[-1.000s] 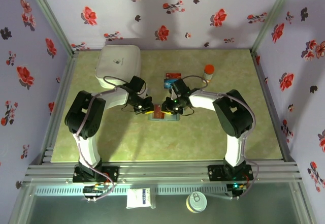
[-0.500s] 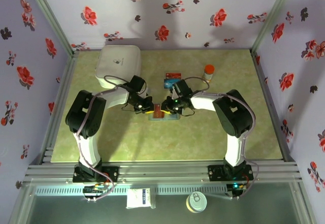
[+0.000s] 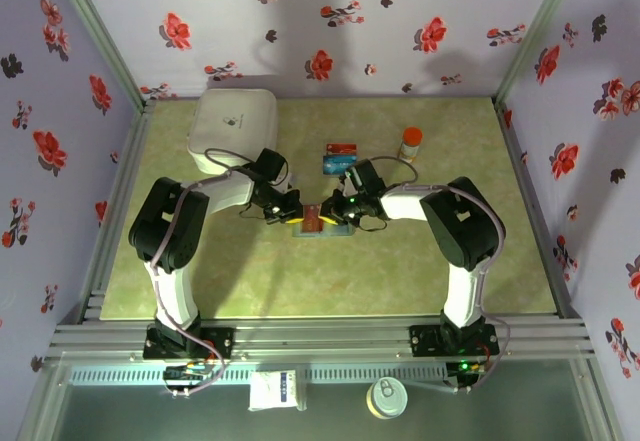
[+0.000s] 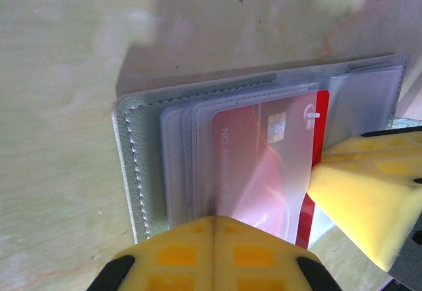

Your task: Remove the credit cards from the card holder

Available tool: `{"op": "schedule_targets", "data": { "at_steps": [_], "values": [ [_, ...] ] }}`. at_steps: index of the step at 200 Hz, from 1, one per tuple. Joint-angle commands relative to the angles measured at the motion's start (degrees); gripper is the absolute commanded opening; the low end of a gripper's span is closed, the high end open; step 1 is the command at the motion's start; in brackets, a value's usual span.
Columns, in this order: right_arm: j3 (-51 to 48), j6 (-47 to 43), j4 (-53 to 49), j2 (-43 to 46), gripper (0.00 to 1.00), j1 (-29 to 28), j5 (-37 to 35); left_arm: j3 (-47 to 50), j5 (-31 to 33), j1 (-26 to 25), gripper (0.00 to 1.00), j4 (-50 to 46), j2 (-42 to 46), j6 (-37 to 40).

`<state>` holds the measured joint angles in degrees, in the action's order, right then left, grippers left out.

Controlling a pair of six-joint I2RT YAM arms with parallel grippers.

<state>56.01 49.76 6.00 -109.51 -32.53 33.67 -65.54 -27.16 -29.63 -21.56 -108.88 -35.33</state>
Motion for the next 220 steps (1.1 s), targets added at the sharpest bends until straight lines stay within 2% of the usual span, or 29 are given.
{"op": "schedule_targets", "data": {
  "at_steps": [1,65,147,220],
  "values": [
    [-1.1,0.7,2.1,1.8,0.11,0.4,1.0,0.8,1.9,-0.2,0.00,-3.3,-2.0,1.3],
    [-2.6,-2.0,-1.3,4.1,0.08,2.0,-0.4,0.8,2.0,-0.1,0.00,-3.5,-1.9,1.4],
    [0.8,-10.3,-17.8,8.9,0.07,3.1,-7.5,0.5,1.8,-0.1,0.00,-3.5,-0.8,1.3],
    [3.0,-10.7,-20.7,9.4,0.07,2.1,-10.0,0.9,1.1,-0.1,0.00,-2.6,-0.3,0.9]
  ]
}}
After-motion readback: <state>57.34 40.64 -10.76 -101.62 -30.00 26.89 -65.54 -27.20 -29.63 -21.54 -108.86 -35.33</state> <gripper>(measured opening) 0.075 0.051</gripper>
